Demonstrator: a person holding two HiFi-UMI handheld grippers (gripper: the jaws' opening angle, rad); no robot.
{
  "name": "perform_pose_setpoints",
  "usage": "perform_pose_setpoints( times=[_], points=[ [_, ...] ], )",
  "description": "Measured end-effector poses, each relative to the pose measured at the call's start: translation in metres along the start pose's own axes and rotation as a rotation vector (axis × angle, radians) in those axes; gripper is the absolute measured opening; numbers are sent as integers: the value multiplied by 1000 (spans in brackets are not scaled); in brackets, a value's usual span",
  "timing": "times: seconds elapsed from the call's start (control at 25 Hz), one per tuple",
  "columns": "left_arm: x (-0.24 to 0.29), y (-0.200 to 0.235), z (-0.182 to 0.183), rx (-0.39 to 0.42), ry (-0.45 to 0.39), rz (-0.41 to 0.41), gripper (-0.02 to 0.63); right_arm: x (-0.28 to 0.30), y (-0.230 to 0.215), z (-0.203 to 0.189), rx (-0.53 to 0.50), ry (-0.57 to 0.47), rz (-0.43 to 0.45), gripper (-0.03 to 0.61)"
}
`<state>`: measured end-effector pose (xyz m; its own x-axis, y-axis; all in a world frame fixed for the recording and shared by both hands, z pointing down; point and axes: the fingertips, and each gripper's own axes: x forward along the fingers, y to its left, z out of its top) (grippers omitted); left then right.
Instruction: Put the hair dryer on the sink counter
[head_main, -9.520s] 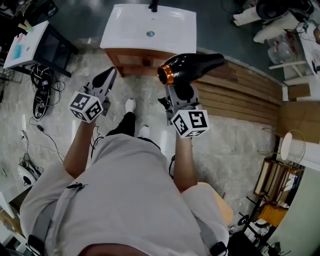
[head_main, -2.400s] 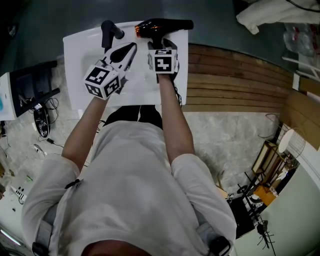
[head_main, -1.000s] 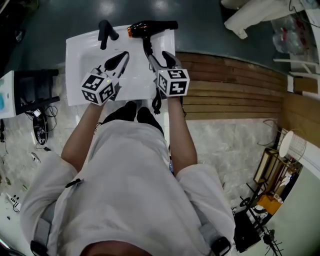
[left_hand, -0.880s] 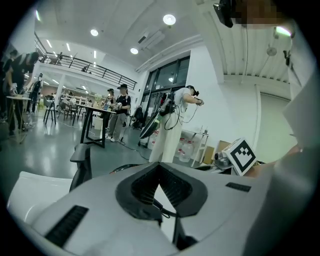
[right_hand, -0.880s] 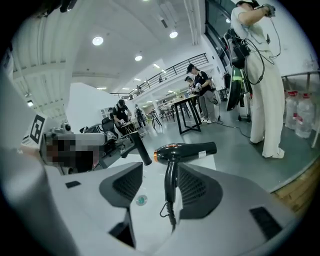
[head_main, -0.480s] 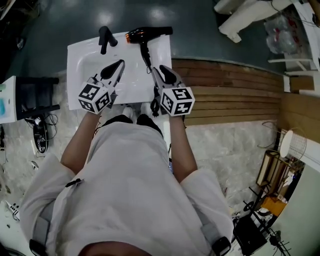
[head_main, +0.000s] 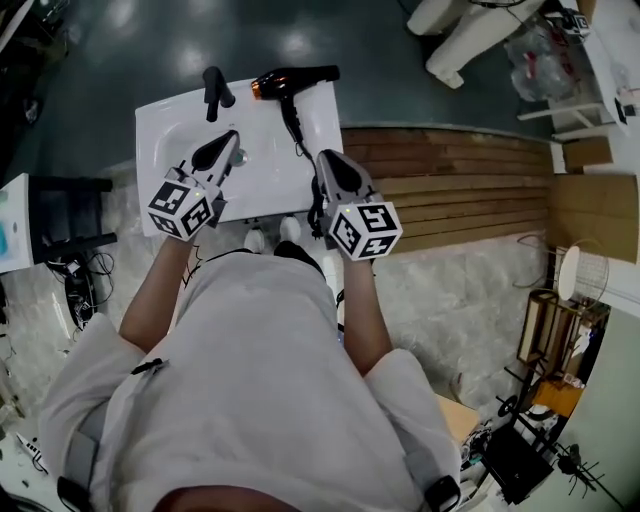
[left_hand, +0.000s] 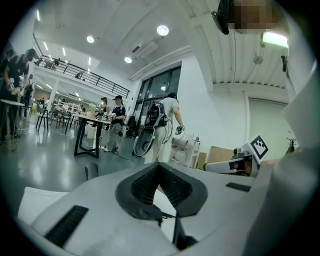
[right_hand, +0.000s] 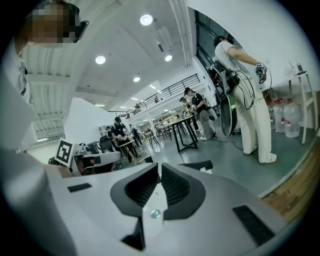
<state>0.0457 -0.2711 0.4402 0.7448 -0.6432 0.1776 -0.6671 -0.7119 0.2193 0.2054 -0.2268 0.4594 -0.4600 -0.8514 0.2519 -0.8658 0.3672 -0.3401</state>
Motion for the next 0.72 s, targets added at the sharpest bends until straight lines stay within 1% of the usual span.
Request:
perform_pose_setpoints(
  times=[0.2, 0.48, 0.72],
  points=[
    [-16, 8, 9, 9, -20, -19, -2, -15, 12, 20, -38, -44, -29, 31],
    [-36, 27, 19, 27, -30, -31, -2, -25, 27, 35, -134, -50, -61, 31],
    [-44, 35, 21, 42, -26, -48, -2, -32, 30, 43, -138, -71, -75, 31]
  ],
)
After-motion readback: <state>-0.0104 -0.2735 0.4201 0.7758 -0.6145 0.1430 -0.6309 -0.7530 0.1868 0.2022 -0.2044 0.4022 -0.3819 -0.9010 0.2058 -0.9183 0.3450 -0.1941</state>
